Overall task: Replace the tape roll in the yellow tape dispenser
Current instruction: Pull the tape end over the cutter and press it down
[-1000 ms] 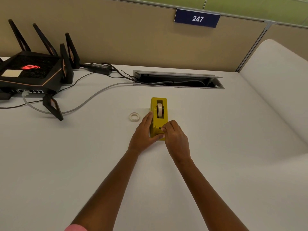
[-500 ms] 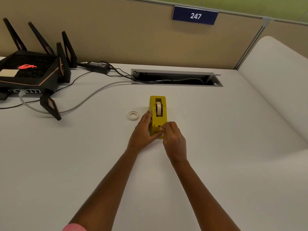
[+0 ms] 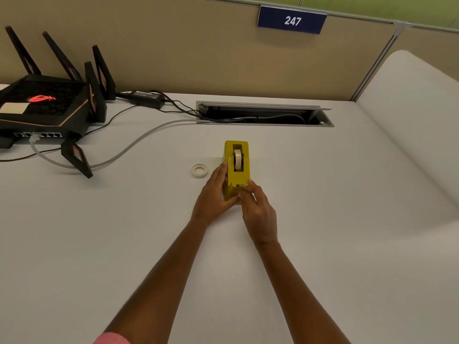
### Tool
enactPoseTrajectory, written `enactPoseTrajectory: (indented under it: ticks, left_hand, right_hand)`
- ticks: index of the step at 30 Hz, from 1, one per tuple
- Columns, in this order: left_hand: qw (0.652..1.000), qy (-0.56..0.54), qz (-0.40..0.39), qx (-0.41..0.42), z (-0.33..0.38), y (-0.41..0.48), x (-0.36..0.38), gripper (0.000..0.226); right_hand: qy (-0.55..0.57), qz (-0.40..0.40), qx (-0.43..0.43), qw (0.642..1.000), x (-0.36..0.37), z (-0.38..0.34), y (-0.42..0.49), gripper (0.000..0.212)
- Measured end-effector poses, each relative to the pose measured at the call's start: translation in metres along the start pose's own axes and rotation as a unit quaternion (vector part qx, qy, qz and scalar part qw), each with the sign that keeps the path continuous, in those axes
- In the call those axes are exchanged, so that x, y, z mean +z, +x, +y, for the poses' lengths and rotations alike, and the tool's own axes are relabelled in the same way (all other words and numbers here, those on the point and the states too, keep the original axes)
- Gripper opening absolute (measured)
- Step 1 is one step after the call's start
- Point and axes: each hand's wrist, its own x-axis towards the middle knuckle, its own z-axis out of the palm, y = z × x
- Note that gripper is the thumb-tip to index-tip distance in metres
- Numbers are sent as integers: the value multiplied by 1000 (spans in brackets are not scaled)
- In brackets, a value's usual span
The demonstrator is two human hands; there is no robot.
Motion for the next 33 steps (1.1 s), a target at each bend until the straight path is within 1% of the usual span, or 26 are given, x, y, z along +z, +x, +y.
enactPoseTrajectory:
  ticks: [6, 8, 10, 13, 16, 20, 25, 29, 33]
  left_hand:
    - [1000, 4, 0, 0, 0, -1, -1, 89]
    - [1000, 1, -3, -4, 1, -1, -1, 95]
    - [1000, 2, -6, -9, 1, -1, -1, 100]
    - [1000, 0, -8, -13, -1, -1, -1, 104]
    - [1000, 3, -9, -10, -1, 0, -1, 95]
    - [1000, 2, -3, -6, -3, 0, 1, 87]
    - [1000, 1, 6, -4, -3, 0, 2, 85]
    - [1000, 15, 7, -8, -4, 0, 3, 84]
    - [1000, 25, 9, -9, -6, -1, 3, 84]
  right_hand:
    - [19, 11, -31, 999, 0, 4, -8, 22]
    - [41, 12, -39, 998, -1, 5, -11, 29]
    - [66, 14, -32, 997, -1, 6, -12, 41]
    - [53, 5, -21, 998, 1, 6, -12, 55]
    - [10, 1, -41, 999, 5, 8, -13, 51]
    - [9, -5, -46, 999, 7, 9, -14, 47]
    - [3, -21, -34, 999, 6, 8, -15, 48]
    - [11, -52, -25, 998, 3, 6, -17, 46]
    - [23, -95, 12, 995, -6, 2, -16, 54]
